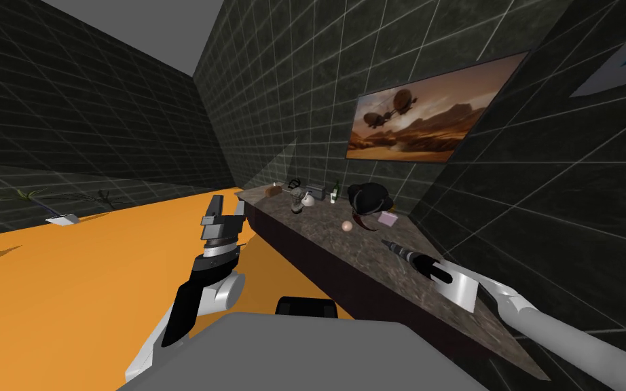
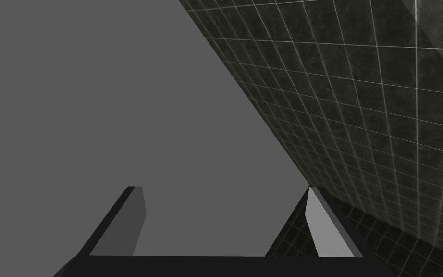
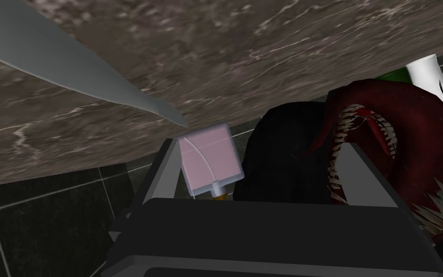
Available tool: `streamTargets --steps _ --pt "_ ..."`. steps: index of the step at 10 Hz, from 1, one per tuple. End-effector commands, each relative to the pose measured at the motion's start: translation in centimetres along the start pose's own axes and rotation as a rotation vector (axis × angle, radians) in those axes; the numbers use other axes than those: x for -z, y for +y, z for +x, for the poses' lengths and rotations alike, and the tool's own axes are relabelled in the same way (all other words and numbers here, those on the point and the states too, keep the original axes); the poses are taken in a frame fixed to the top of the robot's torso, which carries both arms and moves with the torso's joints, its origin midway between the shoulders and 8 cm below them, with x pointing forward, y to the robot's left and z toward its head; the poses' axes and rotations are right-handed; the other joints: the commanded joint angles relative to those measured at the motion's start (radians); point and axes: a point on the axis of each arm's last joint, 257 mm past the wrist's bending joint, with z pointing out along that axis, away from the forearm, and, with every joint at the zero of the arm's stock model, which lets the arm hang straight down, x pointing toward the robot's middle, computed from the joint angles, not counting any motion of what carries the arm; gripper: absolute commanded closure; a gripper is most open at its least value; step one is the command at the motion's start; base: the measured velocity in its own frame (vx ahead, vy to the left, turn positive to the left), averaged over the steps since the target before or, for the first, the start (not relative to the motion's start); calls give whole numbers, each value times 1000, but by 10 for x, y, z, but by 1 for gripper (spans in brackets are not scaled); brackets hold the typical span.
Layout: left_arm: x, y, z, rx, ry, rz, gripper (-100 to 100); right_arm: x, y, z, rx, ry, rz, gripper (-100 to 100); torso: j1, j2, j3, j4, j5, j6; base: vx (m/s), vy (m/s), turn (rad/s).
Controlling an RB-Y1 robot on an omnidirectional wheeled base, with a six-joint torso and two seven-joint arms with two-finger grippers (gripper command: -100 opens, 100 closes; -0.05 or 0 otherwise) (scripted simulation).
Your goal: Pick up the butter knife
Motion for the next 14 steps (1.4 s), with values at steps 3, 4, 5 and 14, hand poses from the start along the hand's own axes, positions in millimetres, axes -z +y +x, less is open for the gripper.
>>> streamTargets --steps 3,4,5,14 --pt "0 0 0 0 0 0 0 16 -70 -7 59 20 147 -100 0 0 0 0 0 1 22 41 135" --pt "0 0 0 0 0 0 0 24 -93 -6 76 31 194 -100 0 0 0 0 0 1 29 50 202" --pt "0 0 0 0 0 0 0 31 -114 -4 90 44 238 -100 0 0 0 0 0 0 37 51 185" --pt "0 0 0 0 0 0 0 56 -181 16 88 89 391 -100 -5 4 2 1 -1 0 -2 6 110"
